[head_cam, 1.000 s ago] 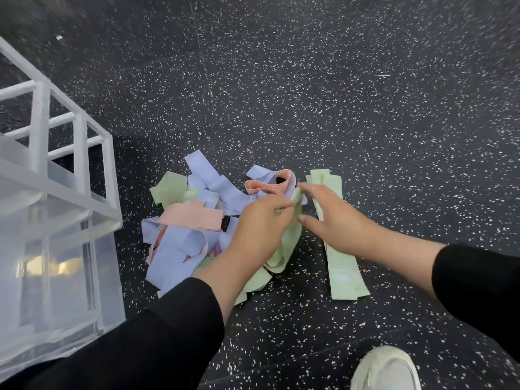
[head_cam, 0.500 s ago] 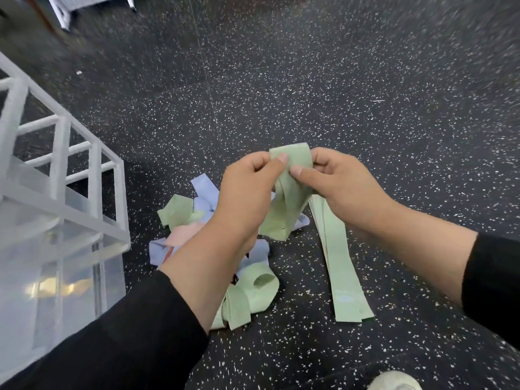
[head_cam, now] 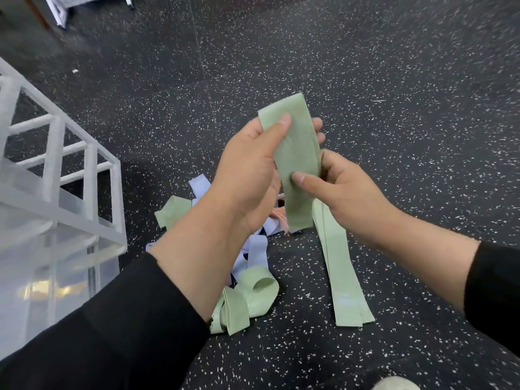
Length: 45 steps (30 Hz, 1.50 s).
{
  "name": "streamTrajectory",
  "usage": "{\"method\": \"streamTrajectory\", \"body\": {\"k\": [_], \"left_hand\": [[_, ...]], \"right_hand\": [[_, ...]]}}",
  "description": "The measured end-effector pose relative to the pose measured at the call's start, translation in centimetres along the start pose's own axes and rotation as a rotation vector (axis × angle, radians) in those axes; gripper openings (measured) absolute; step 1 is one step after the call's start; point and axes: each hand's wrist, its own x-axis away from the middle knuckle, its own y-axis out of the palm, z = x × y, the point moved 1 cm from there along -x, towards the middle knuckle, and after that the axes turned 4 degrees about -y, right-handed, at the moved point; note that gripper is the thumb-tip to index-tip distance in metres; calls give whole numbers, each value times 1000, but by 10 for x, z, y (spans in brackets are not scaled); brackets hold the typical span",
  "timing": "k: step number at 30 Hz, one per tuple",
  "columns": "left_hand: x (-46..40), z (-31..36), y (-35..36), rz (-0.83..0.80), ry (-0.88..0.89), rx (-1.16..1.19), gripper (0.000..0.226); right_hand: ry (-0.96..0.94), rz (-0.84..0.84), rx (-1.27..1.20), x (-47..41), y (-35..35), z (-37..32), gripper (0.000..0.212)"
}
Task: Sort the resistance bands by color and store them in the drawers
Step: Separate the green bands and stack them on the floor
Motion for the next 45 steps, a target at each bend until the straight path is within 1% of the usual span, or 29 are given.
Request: {"method": "streamTrajectory", "body": {"k": [1, 2, 4, 7, 9, 12, 15, 18, 20, 21, 24, 25, 26, 27, 28, 29, 30, 31, 33, 34, 37, 39, 42, 45], "left_hand": [[-1, 2, 3, -20, 5, 8, 21], [-3, 5, 5, -39, 15, 4, 22], [-8, 11, 11, -65, 46, -19, 21], [-18, 19, 21, -93, 89, -65, 21], [-28, 22, 28, -78, 109, -93, 20], [-46, 16, 34, 10, 119, -179, 13], [-60, -8, 35, 88, 42, -314, 9], [-68, -41, 31, 110, -83, -361, 11], [-72, -60, 30, 135, -137, -396, 7], [-73, -68, 29, 153, -158, -407, 10], [-79, -79, 29, 160, -216, -475, 31], [-80, -79, 29, 140, -239, -563, 41], [-79, -78, 27, 127, -264, -697, 53], [-79, -78, 22, 135, -268, -833, 60], [-76, -77, 14, 163, -253, -937, 59], [-71, -79, 4, 192, -230, -1008, 53], [-63, -82, -9, 220, -214, -1051, 46], [-55, -88, -23, 248, -213, -1079, 39], [-28, -103, -56, 285, -239, -1161, 25], [-12, -110, -71, 293, -242, -1210, 22], [31, -128, -111, 314, -265, -1306, 29], [55, -137, -127, 284, -279, -1380, 31], [86, -148, -140, 121, -265, -1634, 38], [109, -159, -143, -2, -271, -1781, 43]], "right_hand": [[7, -16, -27, -1, -1, 3, 41], [4, -35, -41, -2, -2, 6, 38], [8, -55, -34, 0, -6, 10, 25], [53, -35, 25, 5, -17, 19, 16], [85, -27, 60, 10, -25, 25, 13], [163, 1, 78, 23, -37, 37, 13], [277, 35, 53, 42, -45, 53, 15], [413, 37, -4, 68, -47, 70, 18], [493, 39, -27, 85, -47, 80, 18], [526, 31, -29, 92, -47, 83, 17], [573, 12, -9, 102, -47, 91, 16], [595, 18, 36, 102, -47, 95, 19], [631, 23, 117, 100, -49, 99, 30], [679, 26, 224, 98, -51, 101, 49], [719, 23, 346, 95, -53, 103, 69], [731, 19, 451, 92, -57, 106, 80], [712, 13, 521, 89, -59, 108, 82], [670, -1, 571, 86, -61, 108, 78], [602, -65, 634, 79, -60, 105, 64], [582, -99, 651, 76, -57, 103, 57], [512, -216, 667, 63, -44, 92, 42], [443, -330, 715, 56, -30, 80, 36], [281, -579, 940, 44, -9, 55, 42], [141, -956, 1249, 26, 14, 27, 48]]}}
